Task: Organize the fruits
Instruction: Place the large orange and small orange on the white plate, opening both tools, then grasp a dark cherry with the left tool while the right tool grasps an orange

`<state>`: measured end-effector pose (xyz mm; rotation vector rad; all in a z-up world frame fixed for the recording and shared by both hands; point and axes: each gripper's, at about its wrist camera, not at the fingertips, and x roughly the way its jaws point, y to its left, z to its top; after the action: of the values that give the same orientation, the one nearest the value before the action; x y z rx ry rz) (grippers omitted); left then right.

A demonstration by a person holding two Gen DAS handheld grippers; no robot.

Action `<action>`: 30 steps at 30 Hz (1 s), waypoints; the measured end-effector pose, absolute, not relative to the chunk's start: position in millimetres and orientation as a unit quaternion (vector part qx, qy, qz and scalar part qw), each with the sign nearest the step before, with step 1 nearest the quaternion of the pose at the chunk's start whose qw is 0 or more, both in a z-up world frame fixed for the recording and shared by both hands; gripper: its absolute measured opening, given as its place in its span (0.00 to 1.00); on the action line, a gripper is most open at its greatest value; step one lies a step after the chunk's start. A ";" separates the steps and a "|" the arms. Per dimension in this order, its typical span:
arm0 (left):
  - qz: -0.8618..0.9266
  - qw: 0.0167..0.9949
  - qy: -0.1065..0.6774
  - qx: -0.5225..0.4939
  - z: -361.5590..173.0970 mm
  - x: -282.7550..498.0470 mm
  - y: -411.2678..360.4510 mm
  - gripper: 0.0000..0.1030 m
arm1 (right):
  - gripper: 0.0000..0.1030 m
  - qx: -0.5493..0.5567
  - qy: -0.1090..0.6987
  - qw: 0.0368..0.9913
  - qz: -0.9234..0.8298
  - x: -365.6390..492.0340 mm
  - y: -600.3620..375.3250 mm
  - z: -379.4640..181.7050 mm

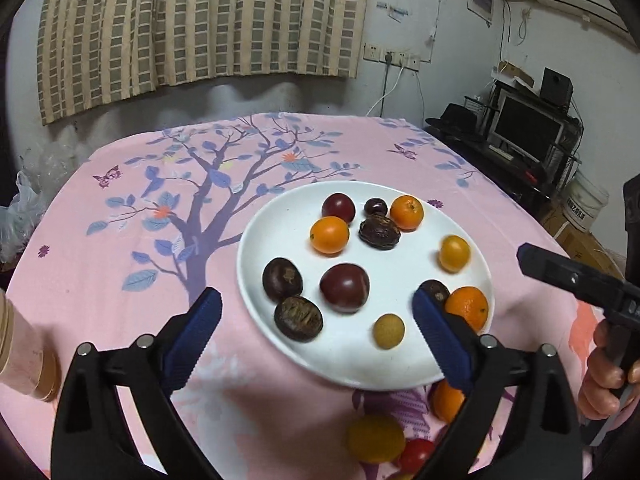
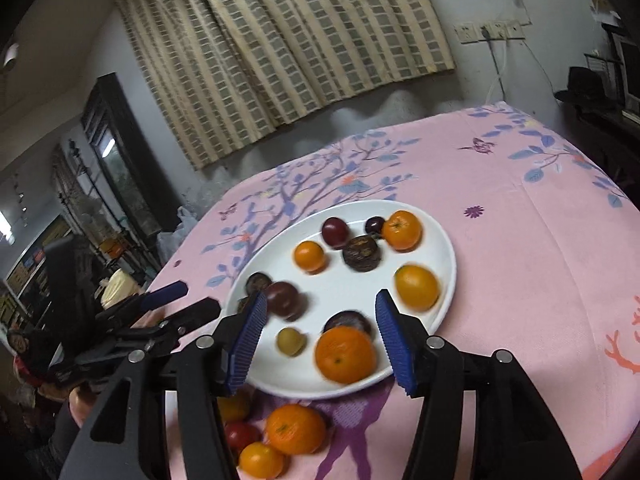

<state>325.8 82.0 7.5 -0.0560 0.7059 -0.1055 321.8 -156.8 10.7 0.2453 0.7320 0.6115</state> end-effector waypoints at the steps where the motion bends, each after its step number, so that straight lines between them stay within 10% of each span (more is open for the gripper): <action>1: -0.047 0.936 0.348 -0.034 7.0 320.7 85.2 0.93 | 0.56 0.120 0.361 0.874 0.302 317.0 -155.8 7.8; 30: 0.002 0.934 0.352 -0.065 -8.1 244.9 119.4 0.95 | 0.49 0.186 0.539 0.737 0.361 276.9 -132.4 -61.8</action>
<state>244.9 119.4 -8.1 -0.1329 0.7190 0.0040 276.9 -132.4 -61.8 0.4084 1.1845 0.7937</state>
